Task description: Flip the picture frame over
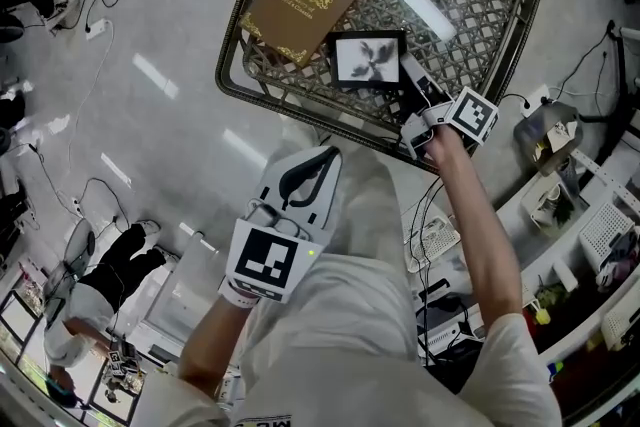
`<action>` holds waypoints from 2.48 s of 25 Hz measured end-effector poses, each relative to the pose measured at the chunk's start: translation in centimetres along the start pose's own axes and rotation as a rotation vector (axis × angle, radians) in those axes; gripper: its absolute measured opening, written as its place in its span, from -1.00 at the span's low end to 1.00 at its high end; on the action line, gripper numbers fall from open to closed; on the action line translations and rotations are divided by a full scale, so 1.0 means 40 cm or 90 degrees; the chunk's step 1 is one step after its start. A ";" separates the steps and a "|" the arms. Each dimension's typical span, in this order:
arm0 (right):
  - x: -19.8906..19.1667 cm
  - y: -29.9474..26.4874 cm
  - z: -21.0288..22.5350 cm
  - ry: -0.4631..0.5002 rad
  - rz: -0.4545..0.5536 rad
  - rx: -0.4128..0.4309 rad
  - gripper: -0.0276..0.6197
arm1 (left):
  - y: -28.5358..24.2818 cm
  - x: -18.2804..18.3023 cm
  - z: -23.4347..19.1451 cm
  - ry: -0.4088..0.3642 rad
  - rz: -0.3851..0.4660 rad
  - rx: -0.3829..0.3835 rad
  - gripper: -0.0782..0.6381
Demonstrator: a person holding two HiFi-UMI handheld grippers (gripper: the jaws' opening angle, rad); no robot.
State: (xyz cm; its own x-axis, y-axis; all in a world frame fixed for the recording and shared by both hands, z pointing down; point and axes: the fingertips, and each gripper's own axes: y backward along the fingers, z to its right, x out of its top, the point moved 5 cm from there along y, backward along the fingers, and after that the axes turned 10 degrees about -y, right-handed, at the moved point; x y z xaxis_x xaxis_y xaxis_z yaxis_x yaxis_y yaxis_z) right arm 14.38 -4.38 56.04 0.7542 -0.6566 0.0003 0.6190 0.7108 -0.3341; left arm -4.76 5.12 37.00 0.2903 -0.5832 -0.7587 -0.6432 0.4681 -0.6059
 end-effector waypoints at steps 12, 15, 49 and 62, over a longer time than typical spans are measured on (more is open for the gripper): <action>0.019 0.003 0.040 0.113 0.035 -0.165 -0.64 | 0.001 -0.001 -0.002 -0.002 -0.004 -0.003 -0.71; 0.016 0.009 0.044 0.150 0.038 -0.203 -0.64 | 0.006 -0.008 -0.005 -0.020 -0.001 -0.006 -0.71; -0.155 0.403 -0.653 0.713 0.130 -0.110 -0.86 | 0.258 0.216 0.067 -0.051 0.155 0.100 -0.71; -0.278 0.518 -0.752 0.735 0.152 -0.061 -0.86 | 0.327 0.245 0.105 -0.092 0.201 0.119 -0.71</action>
State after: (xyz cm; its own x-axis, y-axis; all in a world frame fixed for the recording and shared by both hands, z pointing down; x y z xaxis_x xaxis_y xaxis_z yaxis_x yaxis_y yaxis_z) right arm 12.22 10.09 20.75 0.1729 -0.3837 -0.9071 0.4337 0.8566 -0.2796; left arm -7.32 8.31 20.63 0.2042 -0.2983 -0.9324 -0.5800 0.7304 -0.3607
